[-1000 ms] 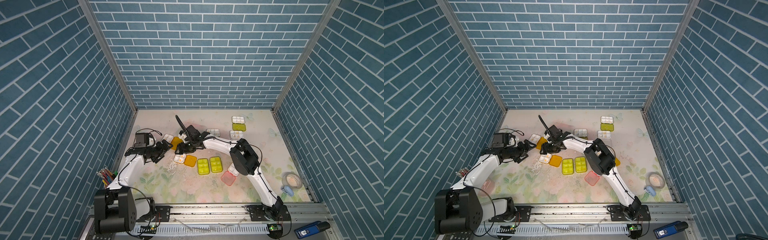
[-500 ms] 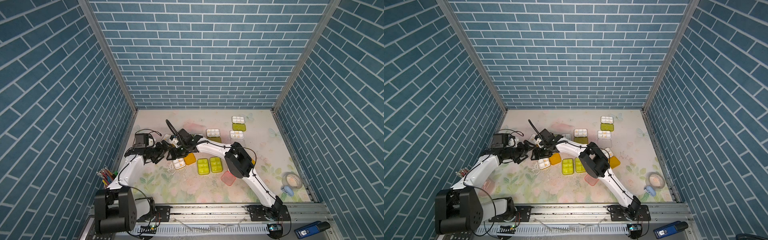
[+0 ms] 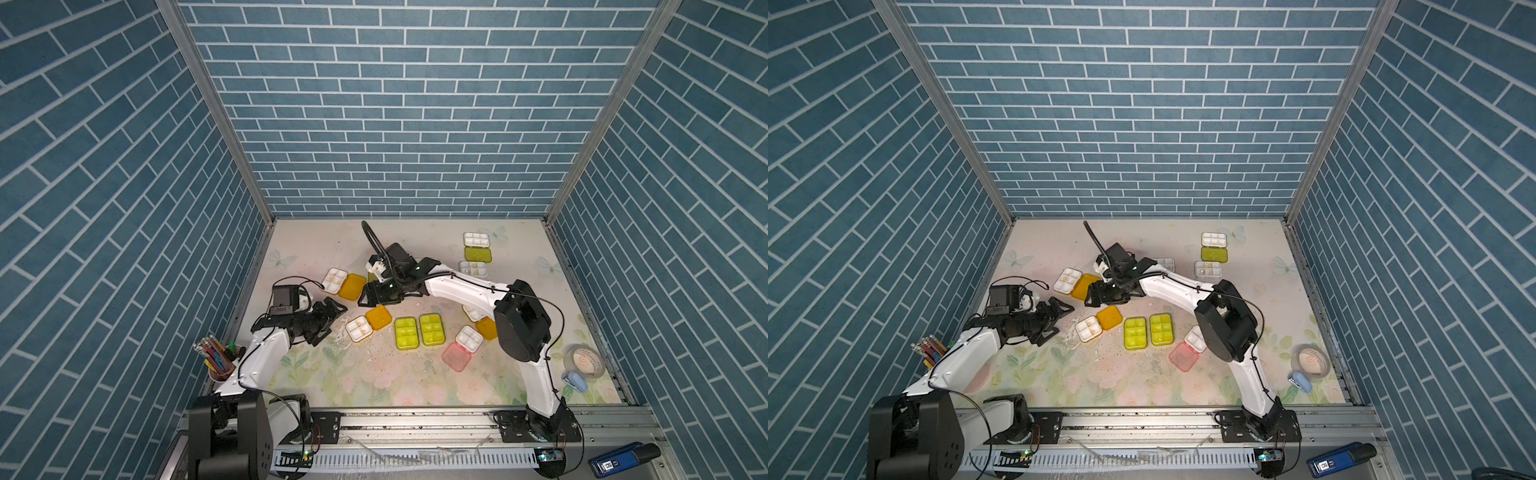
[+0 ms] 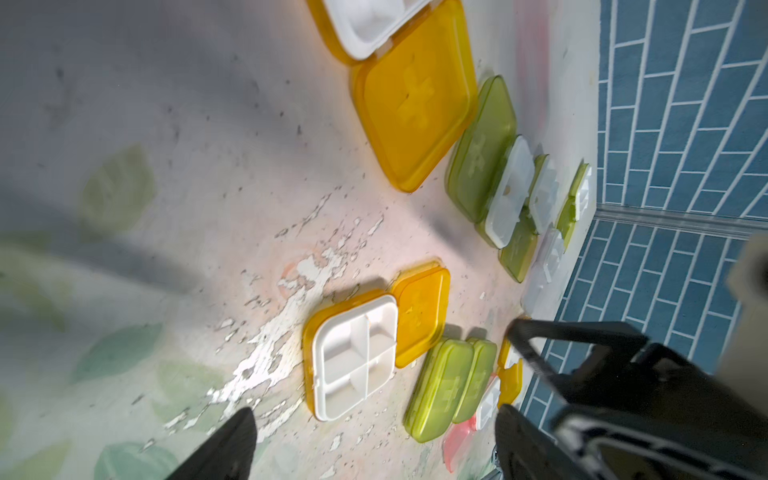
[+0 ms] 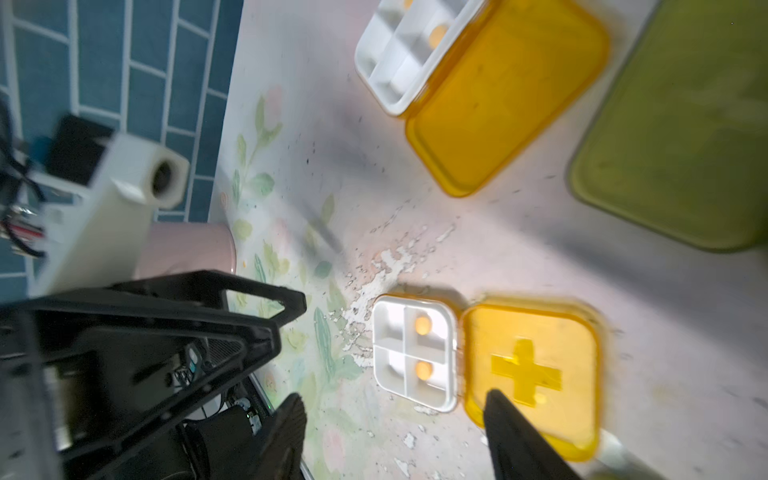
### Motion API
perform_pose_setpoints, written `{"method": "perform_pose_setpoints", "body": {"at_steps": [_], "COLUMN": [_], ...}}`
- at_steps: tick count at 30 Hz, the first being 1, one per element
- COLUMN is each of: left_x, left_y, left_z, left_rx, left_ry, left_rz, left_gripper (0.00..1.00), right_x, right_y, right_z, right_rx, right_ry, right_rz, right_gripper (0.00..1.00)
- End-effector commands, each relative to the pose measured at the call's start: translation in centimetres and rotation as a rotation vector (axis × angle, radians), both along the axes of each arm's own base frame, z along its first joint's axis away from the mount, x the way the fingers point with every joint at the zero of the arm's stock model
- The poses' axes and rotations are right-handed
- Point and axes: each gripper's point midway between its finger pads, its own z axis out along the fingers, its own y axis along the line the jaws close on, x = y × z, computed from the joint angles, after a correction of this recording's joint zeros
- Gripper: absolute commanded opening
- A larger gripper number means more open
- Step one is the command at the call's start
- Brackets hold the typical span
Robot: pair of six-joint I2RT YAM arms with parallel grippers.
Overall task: Close pillboxes
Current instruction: Adjust the pillbox at the center of the board, then close the lid on the pillbox.
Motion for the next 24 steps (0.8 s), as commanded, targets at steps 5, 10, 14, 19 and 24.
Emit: {"method": "perform_pose_setpoints", "body": {"at_steps": [5,10,14,19,24], "left_x": [-1.7,-1.1,-0.4,0.1,0.7], "left_y": [-1.3,-2.0,-2.4,-2.3,-2.7], "left_z": [-2.2,-2.2,-2.5,-3.1,-3.2], "left_rx": [-0.03,-0.001,-0.03,-0.028,-0.049], "left_ry": [0.049,0.042,0.04,0.039,0.046], "left_rz": [-0.021,-0.049,-0.05,-0.04,-0.054], "left_gripper": [0.91,0.91,0.91,0.91,0.91], "right_x": [0.2,0.5,1.3,1.2,1.0], "right_y": [-3.3,-3.2,-3.2,-2.9,-2.4], "right_z": [-2.8,-4.0,-5.5,-6.6,-6.6], "right_rx": [-0.074,-0.091,-0.112,-0.108,-0.083], "right_ry": [0.072,0.083,0.097,0.118,0.147], "right_rz": [-0.01,-0.009,-0.038,-0.039,-0.032], "right_gripper": [0.74,0.74,0.73,0.73,0.71]}}
